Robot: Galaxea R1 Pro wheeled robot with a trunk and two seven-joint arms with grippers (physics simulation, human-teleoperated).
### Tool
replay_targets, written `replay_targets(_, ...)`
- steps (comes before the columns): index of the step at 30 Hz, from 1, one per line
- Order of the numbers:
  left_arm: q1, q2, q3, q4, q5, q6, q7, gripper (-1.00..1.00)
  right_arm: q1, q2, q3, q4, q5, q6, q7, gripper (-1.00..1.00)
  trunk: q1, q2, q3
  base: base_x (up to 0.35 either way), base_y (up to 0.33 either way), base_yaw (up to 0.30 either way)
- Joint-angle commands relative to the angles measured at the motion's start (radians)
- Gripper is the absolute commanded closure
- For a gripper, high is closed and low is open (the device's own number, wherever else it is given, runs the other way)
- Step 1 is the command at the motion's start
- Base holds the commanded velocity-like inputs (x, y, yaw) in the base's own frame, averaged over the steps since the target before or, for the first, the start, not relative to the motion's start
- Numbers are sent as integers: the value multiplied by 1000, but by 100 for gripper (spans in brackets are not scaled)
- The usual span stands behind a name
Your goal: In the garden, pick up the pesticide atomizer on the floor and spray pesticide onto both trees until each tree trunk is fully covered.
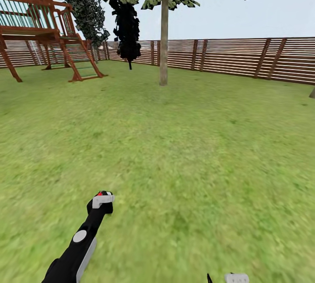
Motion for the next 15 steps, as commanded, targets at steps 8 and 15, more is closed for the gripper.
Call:
replay_targets(8,2,2,0,-26,0,1,0,100,0,0,0,0,0,0,0,-100,0,0,0,340,0,0)
replay_targets(15,5,2,0,-25,0,2,0,100,0,0,0,0,0,0,0,-100,0,0,0,340,0,0)
